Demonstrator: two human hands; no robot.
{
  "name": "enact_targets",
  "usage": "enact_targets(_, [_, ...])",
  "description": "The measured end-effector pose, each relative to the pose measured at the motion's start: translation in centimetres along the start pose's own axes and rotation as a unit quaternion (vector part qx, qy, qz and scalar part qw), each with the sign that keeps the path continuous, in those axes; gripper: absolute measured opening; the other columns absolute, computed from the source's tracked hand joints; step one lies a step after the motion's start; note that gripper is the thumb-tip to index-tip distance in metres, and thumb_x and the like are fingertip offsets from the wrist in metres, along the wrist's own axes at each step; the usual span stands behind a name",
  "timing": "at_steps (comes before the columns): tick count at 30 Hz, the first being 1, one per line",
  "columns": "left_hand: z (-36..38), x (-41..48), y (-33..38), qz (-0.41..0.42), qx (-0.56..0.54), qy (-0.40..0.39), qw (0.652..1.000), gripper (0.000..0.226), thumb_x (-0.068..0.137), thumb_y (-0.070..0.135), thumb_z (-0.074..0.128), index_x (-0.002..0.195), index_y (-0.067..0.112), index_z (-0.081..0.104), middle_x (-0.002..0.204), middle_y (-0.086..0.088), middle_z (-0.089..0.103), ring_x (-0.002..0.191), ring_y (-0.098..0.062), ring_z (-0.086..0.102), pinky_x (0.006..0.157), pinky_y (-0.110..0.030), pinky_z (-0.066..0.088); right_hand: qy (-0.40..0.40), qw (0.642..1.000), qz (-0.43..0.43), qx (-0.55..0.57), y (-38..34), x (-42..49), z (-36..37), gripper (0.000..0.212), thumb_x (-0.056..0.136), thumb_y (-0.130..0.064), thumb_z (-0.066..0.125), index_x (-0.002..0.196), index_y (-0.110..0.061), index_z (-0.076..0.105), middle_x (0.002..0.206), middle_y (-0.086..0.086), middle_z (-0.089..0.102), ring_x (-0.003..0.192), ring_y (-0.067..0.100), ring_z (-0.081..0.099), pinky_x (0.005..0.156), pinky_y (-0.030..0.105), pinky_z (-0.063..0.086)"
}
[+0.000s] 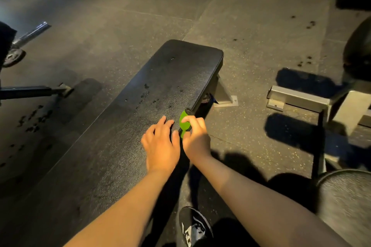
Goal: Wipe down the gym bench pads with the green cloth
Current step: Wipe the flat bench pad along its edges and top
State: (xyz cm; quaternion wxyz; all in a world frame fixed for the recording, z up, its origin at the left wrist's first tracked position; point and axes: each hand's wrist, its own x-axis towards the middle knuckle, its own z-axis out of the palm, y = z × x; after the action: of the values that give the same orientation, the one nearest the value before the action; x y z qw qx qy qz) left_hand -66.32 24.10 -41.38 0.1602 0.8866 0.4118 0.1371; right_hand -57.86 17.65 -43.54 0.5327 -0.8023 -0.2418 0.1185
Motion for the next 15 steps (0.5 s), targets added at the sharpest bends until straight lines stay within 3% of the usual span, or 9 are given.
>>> enact_targets(2, [0.0, 0.0, 0.0, 0.007, 0.018, 0.001, 1.0, 0.039, 0.102, 0.036, 0.048, 0.139, 0.026, 0.054, 0.156, 0.005, 0.04, 0.137, -0.025, 0.035, 0.116, -0.049, 0.021, 0.019, 1.0, -0.011, 0.01, 0.3, 1.7, -0.5, 0.043, 0.08, 0.008, 0.046, 0.108, -0.019, 0.064, 0.102, 0.001, 0.048, 0.077, 0.017, 0.052, 0.07, 0.029, 0.043])
enact_targets(7, [0.5, 0.1, 0.1, -0.029, 0.043, -0.003, 0.999, 0.042, 0.101, 0.038, 0.045, 0.143, 0.032, 0.049, 0.16, 0.005, 0.033, 0.14, -0.022, 0.03, 0.116, -0.046, 0.017, 0.085, 0.994, 0.073, 0.017, 0.5, 9.5, -2.1, 0.043, 0.088, 0.008, 0.046, 0.117, -0.016, 0.066, 0.112, 0.006, 0.045, 0.092, 0.025, 0.057, 0.093, 0.027, 0.04])
enact_targets(11, [0.5, 0.6, 0.6, -0.041, 0.053, 0.027, 0.997, 0.046, 0.094, 0.036, 0.051, 0.14, 0.032, 0.054, 0.156, 0.0, 0.041, 0.134, -0.027, 0.038, 0.11, -0.05, 0.026, 0.046, 0.99, 0.118, -0.062, -1.0, 10.3, -2.0, 0.035, 0.09, -0.005, 0.046, 0.107, -0.03, 0.061, 0.112, -0.002, 0.045, 0.086, 0.023, 0.053, 0.08, 0.029, 0.036])
enact_targets(15, [-0.4, 0.5, 0.9, -0.082, 0.022, -0.073, 0.994, 0.052, 0.1, 0.042, 0.046, 0.151, 0.039, 0.036, 0.165, 0.008, 0.02, 0.145, -0.025, 0.021, 0.116, -0.053, 0.015, -0.017, 0.983, 0.117, -0.139, -3.0, 6.5, -1.5, 0.029, 0.087, -0.008, 0.05, 0.11, -0.022, 0.06, 0.114, 0.005, 0.05, 0.095, 0.033, 0.057, 0.077, 0.035, 0.039])
